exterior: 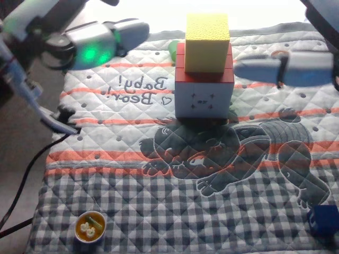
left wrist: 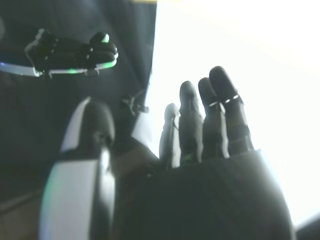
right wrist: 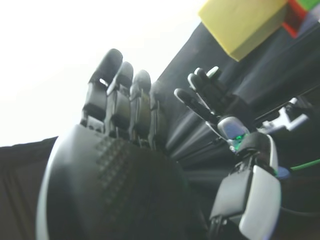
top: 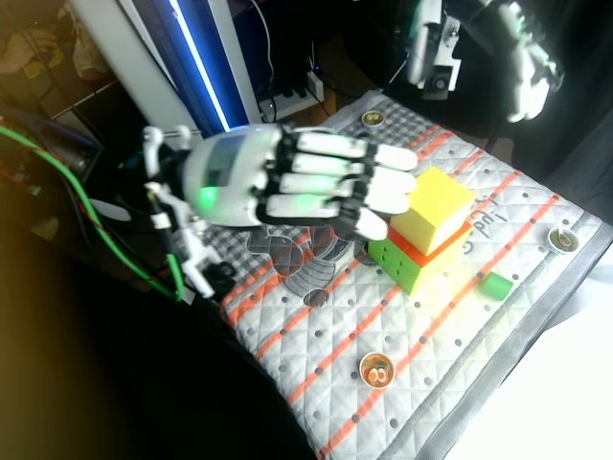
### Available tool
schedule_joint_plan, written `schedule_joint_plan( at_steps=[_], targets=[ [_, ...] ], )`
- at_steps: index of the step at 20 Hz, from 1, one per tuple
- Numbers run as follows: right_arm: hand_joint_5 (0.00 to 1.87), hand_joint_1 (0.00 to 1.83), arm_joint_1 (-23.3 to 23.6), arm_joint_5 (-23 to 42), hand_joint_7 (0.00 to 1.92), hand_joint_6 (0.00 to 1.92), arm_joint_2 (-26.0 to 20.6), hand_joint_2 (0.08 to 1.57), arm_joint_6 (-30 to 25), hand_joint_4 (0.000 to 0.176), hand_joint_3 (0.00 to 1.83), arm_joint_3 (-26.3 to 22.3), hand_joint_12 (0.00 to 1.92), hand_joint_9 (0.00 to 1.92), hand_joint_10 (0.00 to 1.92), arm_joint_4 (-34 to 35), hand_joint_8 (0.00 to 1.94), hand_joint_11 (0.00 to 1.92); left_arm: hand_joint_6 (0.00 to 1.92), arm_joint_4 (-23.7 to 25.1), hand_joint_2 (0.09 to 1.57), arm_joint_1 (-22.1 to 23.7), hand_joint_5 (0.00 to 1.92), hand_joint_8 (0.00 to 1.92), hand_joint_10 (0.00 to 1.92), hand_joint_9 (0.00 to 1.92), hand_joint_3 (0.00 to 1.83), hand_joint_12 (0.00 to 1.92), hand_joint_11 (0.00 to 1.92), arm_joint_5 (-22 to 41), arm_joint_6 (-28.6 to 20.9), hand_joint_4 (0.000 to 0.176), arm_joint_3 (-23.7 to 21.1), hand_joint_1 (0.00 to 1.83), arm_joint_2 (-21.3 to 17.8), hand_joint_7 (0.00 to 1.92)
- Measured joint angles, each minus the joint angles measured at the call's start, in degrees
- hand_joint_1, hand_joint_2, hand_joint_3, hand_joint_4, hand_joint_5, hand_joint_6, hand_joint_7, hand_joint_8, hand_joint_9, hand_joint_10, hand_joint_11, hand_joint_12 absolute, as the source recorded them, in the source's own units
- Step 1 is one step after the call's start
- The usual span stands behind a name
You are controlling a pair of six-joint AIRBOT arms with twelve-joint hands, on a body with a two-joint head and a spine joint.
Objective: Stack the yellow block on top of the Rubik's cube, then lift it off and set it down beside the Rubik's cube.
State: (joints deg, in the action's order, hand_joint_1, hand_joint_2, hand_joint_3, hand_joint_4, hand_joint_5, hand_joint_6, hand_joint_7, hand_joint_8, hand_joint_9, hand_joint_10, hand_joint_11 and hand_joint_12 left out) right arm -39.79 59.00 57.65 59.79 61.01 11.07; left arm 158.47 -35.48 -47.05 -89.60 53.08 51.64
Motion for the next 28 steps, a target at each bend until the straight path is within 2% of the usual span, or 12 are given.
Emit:
schedule_joint_plan(
  at_steps=[3, 7, 8, 11, 16, 19, 22, 24, 25, 26, 27, 28],
  targets=[
    [0.36, 0.26, 3.63, -4.42, 0.36, 0.05, 2.21, 0.96, -0.04, 0.000, 0.01, 2.75, 1.26, 0.18, 0.30, -0.79, 0.01, 0.00, 0.03, -2.12, 1.22, -1.68, 0.30, 0.04, 0.91, 0.02, 0.00, 1.49, 0.00, -2.23, -0.02, 0.039, -0.57, 0.96, -0.39, 0.41],
    [0.32, 0.28, 7.04, -11.93, 0.20, 0.01, 4.90, 0.84, 0.02, 0.000, 0.00, 6.62, 0.56, 0.01, 0.17, -0.63, 0.00, 0.00, 0.07, -3.13, 1.25, -3.34, 0.34, 0.06, 0.97, 0.07, 0.01, 1.57, 0.00, -3.54, -0.02, 0.047, -1.53, 0.99, -0.48, 0.41],
    [0.33, 0.31, 7.89, -13.31, 0.37, 0.92, 5.64, 0.80, 0.00, 0.000, 0.00, 7.74, 1.63, 0.16, 1.05, -0.66, 0.74, 0.00, 0.12, -3.37, 1.25, -3.98, 0.33, 0.13, 1.00, 0.09, 0.00, 1.66, 0.00, -3.93, 0.00, 0.000, -1.75, 1.05, -0.55, 0.43],
    [0.42, 0.31, 9.25, -17.35, 0.40, 0.17, 8.22, 0.77, 0.02, 0.000, 0.00, 10.23, 1.25, 0.19, 0.43, -0.85, 0.09, 0.00, 0.56, -4.24, 1.25, -4.61, 0.18, 0.65, 1.13, 0.05, 0.00, 1.64, 0.00, -4.94, -0.07, 0.000, -1.79, 1.12, -0.85, 0.23],
    [0.42, 0.35, 9.77, -21.88, 0.36, 0.01, 10.91, 0.84, 0.00, 0.000, 0.01, 12.24, 0.55, 0.23, 0.10, -1.31, 0.02, 0.00, 0.88, -4.37, 1.27, -4.68, 0.05, 0.88, 1.13, 0.02, 0.01, 1.65, 0.00, -5.42, -0.11, 0.000, -2.10, 1.17, -0.85, 0.06],
    [0.50, 0.44, 10.01, -23.50, 0.44, 0.02, 11.78, 0.84, 0.02, 0.000, 0.00, 13.44, 1.17, 0.32, 0.12, -1.33, 0.02, 0.00, 0.90, -4.66, 1.29, -4.81, 0.06, 0.83, 1.11, 0.07, 0.01, 1.64, 0.00, -5.88, -0.26, 0.000, -2.34, 1.14, -0.85, 0.10],
    [0.51, 0.58, 10.03, -24.94, 0.48, 0.03, 12.35, 1.03, 0.00, 0.000, 0.02, 14.03, 1.22, 0.43, 0.15, -1.53, 0.03, 0.00, 0.98, -4.50, 1.30, -5.11, 0.03, 0.84, 1.11, 0.05, 0.01, 1.69, 0.00, -6.03, -0.28, 0.000, -2.45, 1.10, -0.85, 0.10],
    [0.75, 0.75, 10.03, -25.11, 0.80, 0.04, 12.44, 1.13, -0.02, 0.000, 0.00, 14.10, 1.69, 0.51, 0.81, -1.49, 0.12, 0.05, 0.96, -4.50, 1.31, -5.11, 0.04, 0.86, 1.14, 0.02, 0.01, 1.62, 0.00, -6.36, -0.31, 0.000, -2.58, 1.08, -0.85, 0.12],
    [0.75, 0.75, 10.05, -25.09, 0.80, 0.04, 12.44, 1.13, -0.04, 0.000, 0.00, 14.10, 1.69, 0.51, 0.81, -1.44, 0.12, 0.05, 0.96, -4.46, 1.31, -5.11, 0.04, 0.86, 1.14, 0.02, 0.01, 1.62, 0.00, -6.38, -0.31, 0.000, -2.58, 1.08, -0.85, 0.12],
    [0.84, 1.05, 10.25, -25.07, 0.90, 0.97, 12.44, 1.18, -0.39, 0.000, 0.00, 14.12, 1.90, 0.51, 1.48, -1.31, 0.56, 0.29, 0.94, -4.55, 1.32, -5.42, 0.07, 0.85, 1.12, 0.03, 0.01, 1.61, 0.00, -6.75, -0.35, 0.000, -2.82, 1.04, -0.83, 0.15],
    [0.84, 1.19, 10.25, -24.94, 0.83, 0.99, 12.44, 1.20, -0.44, 0.000, 0.00, 14.19, 1.92, 0.57, 1.60, -1.27, 1.30, 0.42, 0.95, -4.44, 1.33, -5.53, 0.07, 0.85, 1.12, 0.03, 0.01, 1.64, 0.00, -6.78, -0.44, 0.000, -2.93, 1.03, -0.85, 0.14],
    [0.82, 1.21, 10.27, -24.74, 0.78, 1.03, 12.50, 1.22, -0.61, 0.000, 0.00, 14.23, 1.92, 0.58, 1.63, -1.22, 1.50, 0.49, 0.95, -4.31, 1.33, -5.53, 0.08, 0.82, 1.10, 0.03, 0.00, 1.64, 0.00, -6.67, -0.46, 0.000, -2.93, 1.02, -0.83, 0.15]
  ],
)
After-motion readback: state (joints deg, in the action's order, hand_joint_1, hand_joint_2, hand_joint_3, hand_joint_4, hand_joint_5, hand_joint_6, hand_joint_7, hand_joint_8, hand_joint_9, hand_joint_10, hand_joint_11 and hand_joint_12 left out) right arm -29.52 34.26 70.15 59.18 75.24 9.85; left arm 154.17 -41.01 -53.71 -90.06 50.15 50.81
